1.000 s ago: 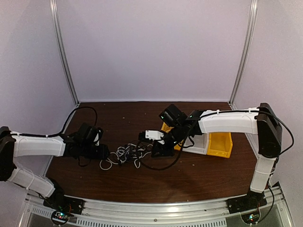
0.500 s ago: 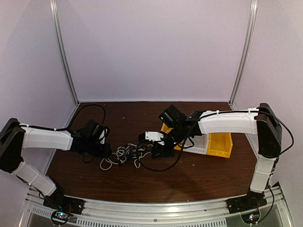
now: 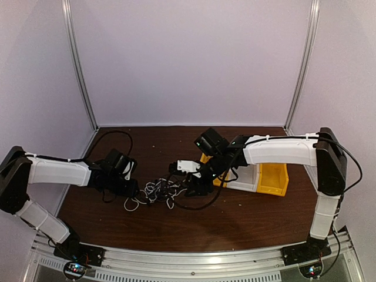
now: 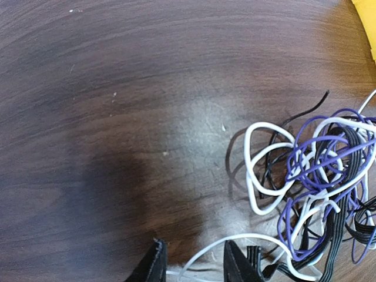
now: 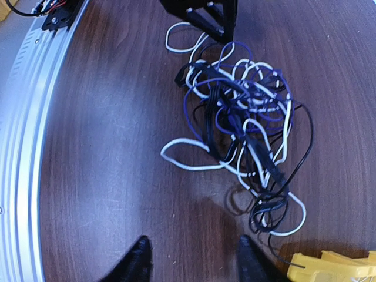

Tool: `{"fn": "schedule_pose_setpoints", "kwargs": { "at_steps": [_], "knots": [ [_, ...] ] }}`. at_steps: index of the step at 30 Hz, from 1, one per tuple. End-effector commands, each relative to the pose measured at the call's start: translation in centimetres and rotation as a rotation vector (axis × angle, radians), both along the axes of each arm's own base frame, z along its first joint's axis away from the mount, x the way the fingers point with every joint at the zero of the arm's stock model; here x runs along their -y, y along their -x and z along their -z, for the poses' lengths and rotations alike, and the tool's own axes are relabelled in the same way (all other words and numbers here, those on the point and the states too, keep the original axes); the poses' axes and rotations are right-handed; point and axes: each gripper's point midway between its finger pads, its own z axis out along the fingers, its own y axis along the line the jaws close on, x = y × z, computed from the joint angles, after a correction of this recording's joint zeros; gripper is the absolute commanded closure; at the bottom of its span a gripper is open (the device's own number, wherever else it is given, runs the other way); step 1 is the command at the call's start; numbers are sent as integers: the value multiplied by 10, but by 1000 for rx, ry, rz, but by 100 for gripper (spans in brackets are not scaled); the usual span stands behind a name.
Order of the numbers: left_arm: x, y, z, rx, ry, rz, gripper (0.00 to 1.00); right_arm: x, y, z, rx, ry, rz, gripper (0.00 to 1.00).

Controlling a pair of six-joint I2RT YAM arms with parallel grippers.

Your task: Untangle the cables

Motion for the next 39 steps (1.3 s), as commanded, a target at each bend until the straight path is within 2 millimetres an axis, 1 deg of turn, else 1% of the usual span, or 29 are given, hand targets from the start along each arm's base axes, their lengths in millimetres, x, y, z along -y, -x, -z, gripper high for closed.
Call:
{"fn": "schedule_pose_setpoints", "kwargs": {
  "at_steps": [1, 2, 4, 6, 9, 10, 11, 12, 13, 14, 15, 16, 17, 18, 20, 24, 26, 29, 31, 32, 34, 35, 37, 38, 39],
  "knots": [
    [9, -8, -2, 15, 19, 22, 68, -33, -18, -29, 55, -79, 11, 2],
    [10, -9, -2, 18, 25, 25, 69, -40, -20, -32, 62, -91, 3, 0],
    [12, -8, 0, 12, 33, 32, 72, -52, -25, -28, 64, -102, 0, 0],
    [12, -6, 3, 6, 34, 33, 77, -63, -33, -20, 56, -109, 16, 0],
    [8, -1, 5, 6, 39, 24, 78, -77, -38, -7, 30, -116, 16, 0],
    [7, 0, 5, 9, 44, 21, 79, -81, -38, 2, 19, -109, 15, 0],
    [7, 2, 5, 11, 49, 20, 82, -85, -37, 8, 8, -105, 11, 0],
    [7, 2, 4, 15, 56, 21, 88, -88, -37, 14, 2, -97, 8, 0],
    [7, 3, 4, 17, 59, 19, 90, -91, -37, 19, -4, -85, 6, 1],
    [7, 4, 4, 17, 60, 18, 90, -93, -36, 27, -11, -70, 9, 1],
    [6, 4, 5, 15, 59, 18, 85, -94, -36, 33, -19, -59, 16, 2],
    [5, 4, 5, 15, 55, 15, 76, -94, -35, 39, -31, -52, 19, 2],
    [4, 4, 6, 14, 49, 8, 72, -94, -35, 42, -41, -49, 22, 3],
    [2, 4, 6, 17, 45, 3, 71, -94, -34, 45, -47, -47, 26, 4],
    [3, 3, 7, 20, 45, 6, 74, -93, -33, 49, -56, -45, 32, 6],
    [6, 1, 8, 24, 50, 18, 84, -91, -32, 54, -65, -38, 44, 9],
    [5, -1, 3, 34, 50, 12, 88, -90, -32, 57, -69, -34, 50, 14],
    [3, -4, -16, 70, 56, -2, 100, -88, -32, 66, -74, -25, 67, 23],
    [1, -7, -38, 104, 58, -16, 100, -88, -41, 68, -48, -32, 110, 40],
    [0, -9, -53, 129, 64, -22, 100, -85, -44, 72, -27, -32, 138, 54],
    [-3, -12, -87, 188, 79, -36, 100, -82, -51, 75, 3, -44, 182, 80],
    [-4, -14, -105, 224, 91, -44, 100, -82, -53, 77, 6, -41, 195, 87],
    [-9, -16, -144, 296, 109, -55, 100, -82, -54, 86, -6, -11, 200, 96],
    [-12, -17, -163, 328, 110, -62, 100, -83, -55, 88, -10, -4, 201, 100],
    [-16, -17, -182, 363, 110, -72, 100, -82, -56, 92, -15, 2, 205, 100]
  ]
}}
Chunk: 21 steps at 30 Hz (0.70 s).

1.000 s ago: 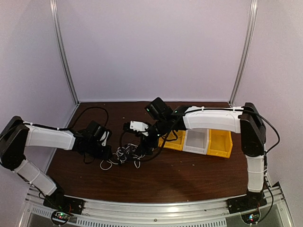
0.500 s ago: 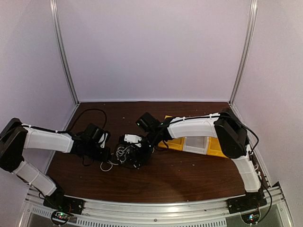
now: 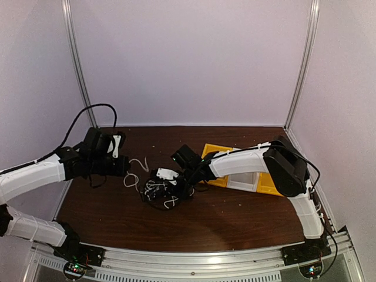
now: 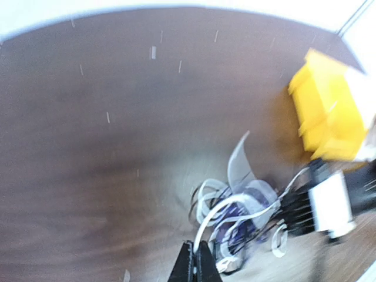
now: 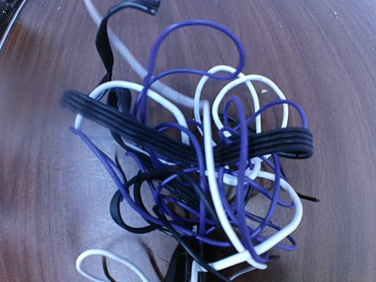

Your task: Untangle the cables

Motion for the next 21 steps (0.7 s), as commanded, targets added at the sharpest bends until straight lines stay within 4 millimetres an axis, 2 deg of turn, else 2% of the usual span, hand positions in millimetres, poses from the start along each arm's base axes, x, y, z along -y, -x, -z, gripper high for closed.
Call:
{"fn": "schedule_pose_setpoints", "kwargs": {
  "at_steps": [1, 5, 9, 13, 15, 17, 21],
  "knots": [
    [-18, -7, -91, 174, -1, -58, 100, 1, -9, 14, 16, 37, 58, 100],
    [-35, -9, -182, 328, 12, -117, 100, 2, -5, 22, -13, 46, 54, 100],
    [-45, -4, -258, 458, 55, -141, 100, 3, -3, 27, -26, 55, 50, 100],
    [-52, 7, -335, 604, 122, -141, 100, 4, -4, 26, -20, 57, 57, 100],
    [-63, 17, -378, 695, 156, -161, 100, 4, -5, 27, -20, 58, 57, 100],
    [-70, 25, -409, 763, 176, -171, 100, 4, -3, 30, -29, 63, 56, 100],
    [-72, 36, -447, 840, 222, -147, 100, 4, -2, 33, -38, 66, 55, 100]
  ]
}}
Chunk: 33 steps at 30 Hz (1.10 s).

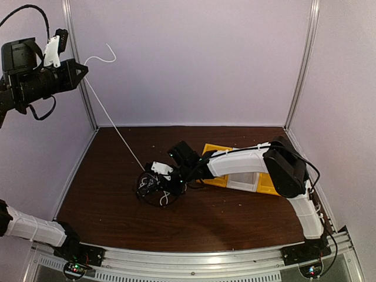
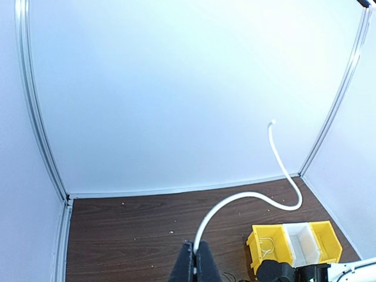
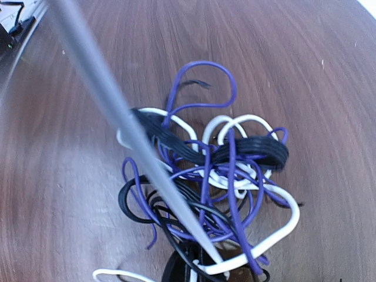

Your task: Untangle the cables

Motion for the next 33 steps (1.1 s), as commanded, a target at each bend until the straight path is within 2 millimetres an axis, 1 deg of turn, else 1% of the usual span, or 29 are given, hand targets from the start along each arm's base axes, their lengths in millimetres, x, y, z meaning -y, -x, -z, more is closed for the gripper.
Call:
{"fn": "schedule_pose_setpoints", "kwargs": {
  "at_steps": [1, 4, 5, 6, 7, 8, 9, 10, 11, 14, 16, 17, 18, 20, 23, 25, 27, 29, 30, 32, 33],
  "knots": [
    [-19, 22, -85, 245, 95, -15, 100, 26, 10, 57, -90, 161, 36, 100],
    [-20, 36, -110, 320, 143, 24, 100, 26, 11, 61, -100, 164, 37, 100],
    [-19, 39, -115, 337, 155, 41, 100, 26, 12, 63, -108, 164, 38, 98],
    [-18, 43, -120, 352, 168, 59, 100, 25, 13, 62, -118, 160, 33, 92],
    [-15, 44, -121, 354, 177, 75, 100, 24, 17, 60, -133, 154, 18, 82],
    [-12, 43, -120, 348, 180, 87, 100, 23, 19, 56, -143, 143, 4, 69],
    [-9, 40, -115, 332, 180, 97, 100, 23, 22, 50, -150, 132, -10, 56],
    [-6, 38, -109, 315, 181, 102, 100, 24, 24, 41, -155, 117, -26, 49],
    [-4, 35, -100, 292, 181, 102, 100, 25, 26, 32, -157, 104, -39, 45],
    [-2, 27, -70, 226, 169, 84, 100, 35, 25, -1, -143, 55, -53, 40],
    [-5, 25, -55, 207, 159, 62, 100, 43, 22, -25, -124, 15, -57, 38],
    [-9, 24, -51, 205, 154, 45, 100, 49, 19, -36, -115, -2, -53, 37],
    [-12, 25, -50, 210, 148, 29, 100, 52, 20, -50, -103, -25, -60, 37],
    [-21, 28, -57, 232, 140, -4, 100, 59, 24, -65, -99, -51, -83, 34],
    [-31, 36, -82, 290, 149, -24, 100, 63, 29, -84, -81, -90, -111, 32],
    [-32, 36, -95, 297, 147, -32, 100, 63, 32, -95, -70, -111, -134, 32],
    [-26, 31, -105, 292, 139, -18, 100, 60, 35, -112, -58, -151, -158, 30],
    [-11, 25, -107, 286, 135, 36, 100, 53, 38, -132, -51, -202, -191, 26],
    [-3, 20, -104, 276, 132, 57, 100, 49, 39, -141, -41, -221, -200, 23],
    [6, 13, -99, 261, 129, 81, 100, 38, 38, -155, -11, -242, -223, 22],
    [8, 12, -97, 257, 131, 85, 100, 33, 38, -154, -3, -239, -233, 22]
  ]
}}
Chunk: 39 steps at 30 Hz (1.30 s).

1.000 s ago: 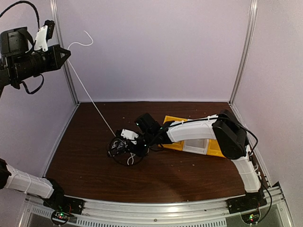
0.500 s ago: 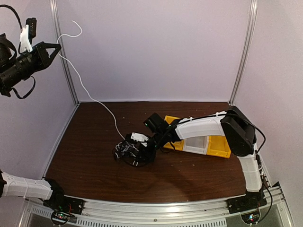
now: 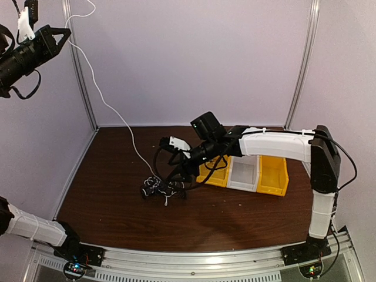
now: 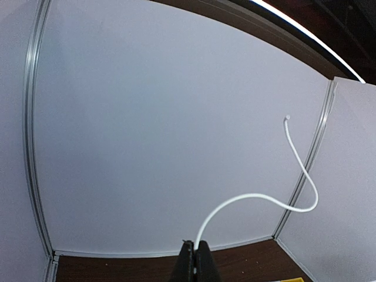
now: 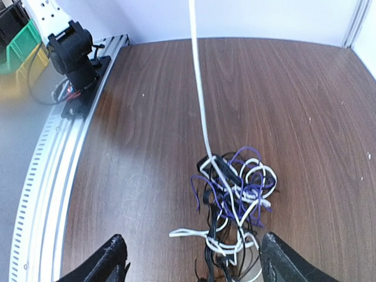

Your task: Untangle the cables

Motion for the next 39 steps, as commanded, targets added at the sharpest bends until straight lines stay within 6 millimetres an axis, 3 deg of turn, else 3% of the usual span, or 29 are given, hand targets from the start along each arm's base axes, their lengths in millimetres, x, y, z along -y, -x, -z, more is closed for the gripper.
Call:
{"fn": "schedule_pose_setpoints", "kwargs": {
  "at_steps": [1, 7, 14, 15, 22, 23, 25, 27, 33, 35, 37, 39],
  "knots": [
    [20, -14, 10, -16, -27, 52, 100, -25, 5, -31, 52, -72, -81, 22],
    [16, -13, 17, -17, -13, 37, 100, -52, 4, -10, 35, -60, -101, 24],
    [14, -14, 26, -31, -25, 26, 100, -66, -3, -1, 14, -84, -70, 37],
    [14, -14, 26, -33, -26, 25, 100, -66, -2, -1, 6, -88, -71, 41],
    [12, -16, 30, -39, -31, 11, 100, -67, -1, -8, -16, -119, -55, 100],
    [12, -16, 31, -42, -34, 5, 100, -67, -1, -13, -14, -128, -52, 100],
    [11, -17, 34, -48, -37, -3, 100, -67, -3, -35, 25, -154, -49, 100],
    [10, -19, 40, -59, -43, -12, 100, -67, -8, -72, 77, -197, -34, 100],
    [7, -25, 76, -106, -59, -47, 100, -46, 12, -252, 246, -453, -62, 100],
    [8, -26, 89, -122, -54, -44, 100, -32, 20, -299, 314, -517, -54, 100],
    [11, -29, 105, -144, -57, -39, 100, -19, 23, -321, 370, -530, -34, 100],
    [13, -31, 121, -166, -58, -35, 100, -10, 23, -326, 404, -517, -15, 100]
  ]
}}
